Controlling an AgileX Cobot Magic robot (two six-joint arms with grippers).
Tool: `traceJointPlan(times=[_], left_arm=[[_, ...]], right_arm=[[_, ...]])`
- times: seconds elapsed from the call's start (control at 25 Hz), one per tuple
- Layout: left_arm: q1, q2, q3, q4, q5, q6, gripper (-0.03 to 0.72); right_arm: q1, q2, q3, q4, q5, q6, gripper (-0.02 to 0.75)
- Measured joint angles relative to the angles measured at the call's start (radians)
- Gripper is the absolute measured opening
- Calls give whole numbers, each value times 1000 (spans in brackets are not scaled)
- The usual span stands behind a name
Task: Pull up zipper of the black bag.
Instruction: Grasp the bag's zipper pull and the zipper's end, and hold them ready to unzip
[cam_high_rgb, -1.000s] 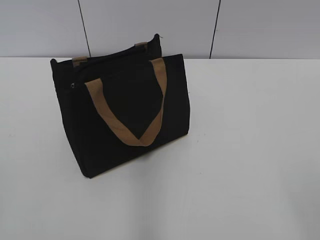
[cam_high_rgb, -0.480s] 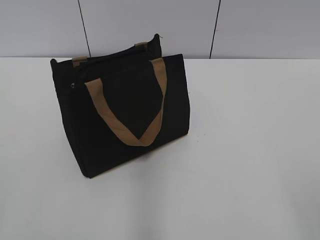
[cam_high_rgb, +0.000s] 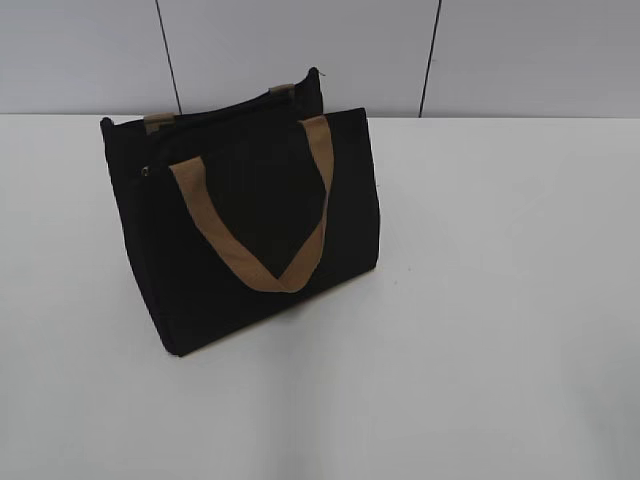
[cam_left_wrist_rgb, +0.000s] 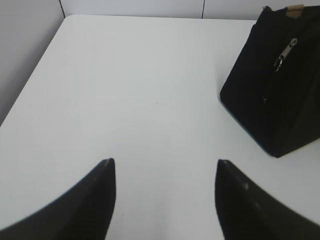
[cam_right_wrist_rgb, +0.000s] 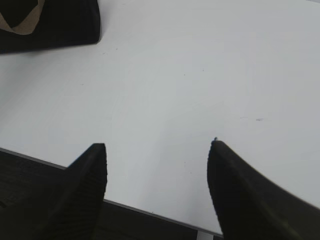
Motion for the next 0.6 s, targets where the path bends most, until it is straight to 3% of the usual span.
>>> traceJointPlan(times=[0.32, 0.6], left_arm=[[-1, 217, -85, 13, -21, 24, 468], [-1, 484, -93, -188, -293, 244, 468]], right_arm=[[0, 0, 0, 0, 0, 67, 484], [0, 93, 0, 11, 0, 70, 484]])
